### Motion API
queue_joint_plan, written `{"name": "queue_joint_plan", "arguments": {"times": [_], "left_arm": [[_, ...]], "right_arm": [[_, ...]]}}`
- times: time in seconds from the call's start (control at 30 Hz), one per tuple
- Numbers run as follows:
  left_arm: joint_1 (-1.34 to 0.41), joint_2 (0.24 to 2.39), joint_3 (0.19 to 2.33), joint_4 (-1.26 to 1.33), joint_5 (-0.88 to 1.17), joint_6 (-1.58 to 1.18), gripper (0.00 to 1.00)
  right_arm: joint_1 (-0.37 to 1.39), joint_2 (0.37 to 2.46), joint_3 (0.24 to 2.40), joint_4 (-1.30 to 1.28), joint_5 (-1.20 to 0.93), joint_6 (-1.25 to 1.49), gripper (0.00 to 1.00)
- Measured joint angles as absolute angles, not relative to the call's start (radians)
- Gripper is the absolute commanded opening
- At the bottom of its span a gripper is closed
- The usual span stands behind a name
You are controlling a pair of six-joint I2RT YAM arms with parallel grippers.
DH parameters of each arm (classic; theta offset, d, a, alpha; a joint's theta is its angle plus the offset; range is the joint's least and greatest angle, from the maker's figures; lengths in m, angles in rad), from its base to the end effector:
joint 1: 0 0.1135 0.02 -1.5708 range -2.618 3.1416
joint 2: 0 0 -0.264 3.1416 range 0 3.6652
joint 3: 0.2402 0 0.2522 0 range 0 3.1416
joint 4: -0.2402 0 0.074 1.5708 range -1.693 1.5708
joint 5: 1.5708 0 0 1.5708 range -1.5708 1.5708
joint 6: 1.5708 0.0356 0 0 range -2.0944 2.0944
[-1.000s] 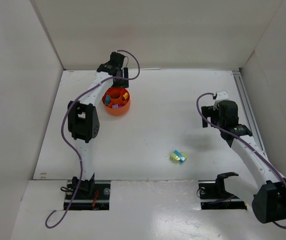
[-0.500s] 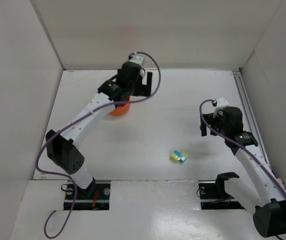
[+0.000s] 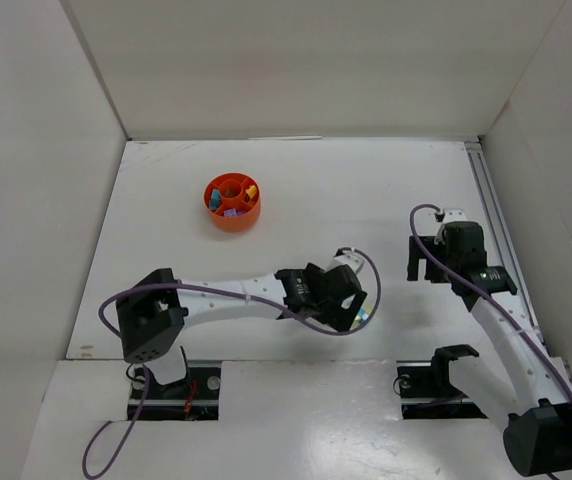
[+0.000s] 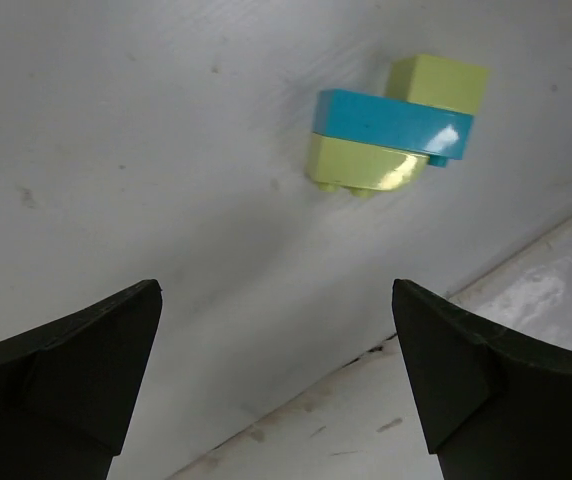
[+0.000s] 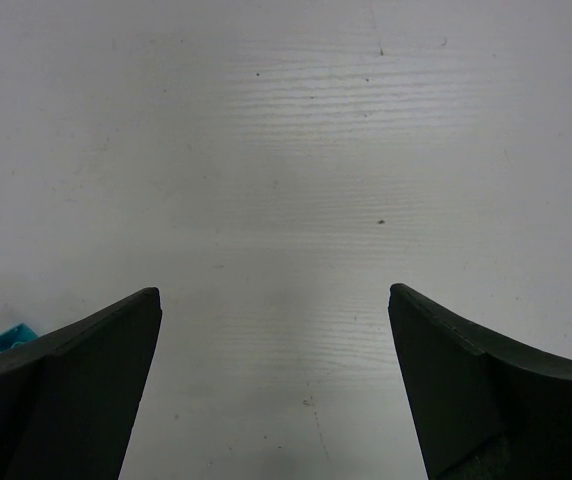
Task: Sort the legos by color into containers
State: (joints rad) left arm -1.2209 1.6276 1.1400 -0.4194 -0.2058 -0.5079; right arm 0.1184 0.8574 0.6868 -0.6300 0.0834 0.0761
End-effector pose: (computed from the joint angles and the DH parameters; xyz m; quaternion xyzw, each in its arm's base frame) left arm 0.1256 -0.3231 0.2296 0.2968 0.8930 -0.1835 0.2843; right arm 0.1742 0.0177 0.2521 -0.0039 0.9261 -0.0020 0.3773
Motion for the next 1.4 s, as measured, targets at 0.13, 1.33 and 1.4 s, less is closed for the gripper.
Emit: {"name": "queue_joint_plan", "arguments": {"times": [0.13,1.33,1.4], "left_arm": [[-1.293,1.644,1.123,-0.328,-0.199,-0.569,0.98],[-1.322,1.814,1.079,-0.040,-0.376,-0.429,0.29],[-1.321,1.748,1.040,-0.041,-0.402,-0.395,0.30]], "right_arm": [[0.118,0.830,0.680,-0.645,0.091,0.084,1.00],[0.110,0.677,0.641,-0.612,-0.120,-0.044,1.00],[0.110,0.653,0.638,-0.610,-0.160,-0.065,1.00]]}}
